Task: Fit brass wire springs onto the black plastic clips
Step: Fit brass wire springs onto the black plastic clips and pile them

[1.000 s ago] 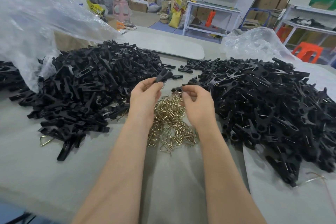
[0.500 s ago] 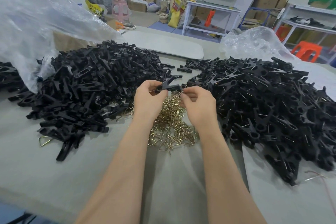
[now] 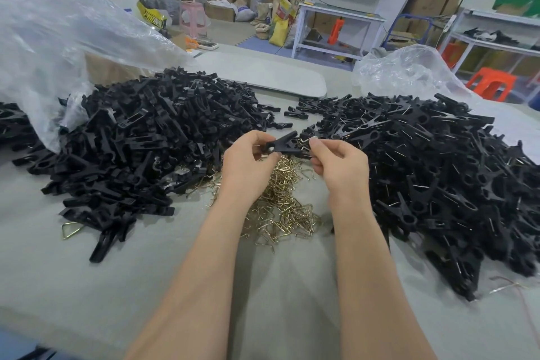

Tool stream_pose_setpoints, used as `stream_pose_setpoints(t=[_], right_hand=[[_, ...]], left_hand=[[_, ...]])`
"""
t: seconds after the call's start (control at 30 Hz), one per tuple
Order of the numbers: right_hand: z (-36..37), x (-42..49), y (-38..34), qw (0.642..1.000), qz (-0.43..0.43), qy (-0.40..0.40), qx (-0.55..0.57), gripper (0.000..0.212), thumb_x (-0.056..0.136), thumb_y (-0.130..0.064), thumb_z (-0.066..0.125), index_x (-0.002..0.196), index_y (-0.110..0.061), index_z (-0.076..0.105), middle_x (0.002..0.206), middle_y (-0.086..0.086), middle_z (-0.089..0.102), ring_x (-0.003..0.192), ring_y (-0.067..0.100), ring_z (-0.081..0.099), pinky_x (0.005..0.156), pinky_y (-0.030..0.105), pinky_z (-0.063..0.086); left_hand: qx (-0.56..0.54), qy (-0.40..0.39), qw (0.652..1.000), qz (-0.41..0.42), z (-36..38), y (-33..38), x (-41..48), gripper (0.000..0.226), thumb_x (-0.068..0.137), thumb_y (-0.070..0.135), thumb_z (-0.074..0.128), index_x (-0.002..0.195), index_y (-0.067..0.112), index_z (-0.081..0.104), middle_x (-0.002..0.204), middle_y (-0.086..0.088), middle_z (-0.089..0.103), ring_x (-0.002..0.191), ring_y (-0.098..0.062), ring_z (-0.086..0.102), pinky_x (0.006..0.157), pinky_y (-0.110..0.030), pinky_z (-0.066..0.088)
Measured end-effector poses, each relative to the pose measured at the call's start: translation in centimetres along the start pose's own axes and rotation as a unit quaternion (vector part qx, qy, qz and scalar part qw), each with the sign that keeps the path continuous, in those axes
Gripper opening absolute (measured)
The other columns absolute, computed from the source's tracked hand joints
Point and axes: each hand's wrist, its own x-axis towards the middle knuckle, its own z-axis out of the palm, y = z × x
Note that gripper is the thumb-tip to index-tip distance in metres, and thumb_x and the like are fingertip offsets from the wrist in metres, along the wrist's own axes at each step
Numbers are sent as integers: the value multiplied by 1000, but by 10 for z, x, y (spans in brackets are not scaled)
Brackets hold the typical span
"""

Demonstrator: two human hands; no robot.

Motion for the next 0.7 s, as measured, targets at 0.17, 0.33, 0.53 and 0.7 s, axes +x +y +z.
stream_pose_setpoints(t=[0.17,0.33,0.53,0.7], right_hand=[[-4,4,2,999,16,-29,-38,14,84,-17,71,71,-17,67,49,-11,57,48,-1,49,60,18,43],[-5,6,2,999,14,-16,-30,17,81,-14,72,66,-17,66,54,-6,59,59,9,54,71,30,48],[-6,8,4,997,21,-38,-57,17,82,-13,71,66,-17,65,58,-2,57,58,8,49,65,26,43],[-25,11,3,915,214,-267,212,29,78,-27,68,97,-7,58,71,0,61,58,8,52,59,20,45]], left_hand=[[16,-43,996,76,2,3,-5,30,82,12,70,91,38,59,88,24,59,93,-1,57,79,-7,38],[27,-47,991,125,1,2,-5,35,80,13,73,87,43,56,84,28,57,87,11,54,77,-1,39],[26,-55,987,146,-1,6,-8,40,78,12,74,81,47,54,82,25,58,87,12,53,77,0,38],[-65,-155,981,98,-10,15,-8,23,75,20,79,86,35,65,76,18,65,72,4,59,72,-12,47]])
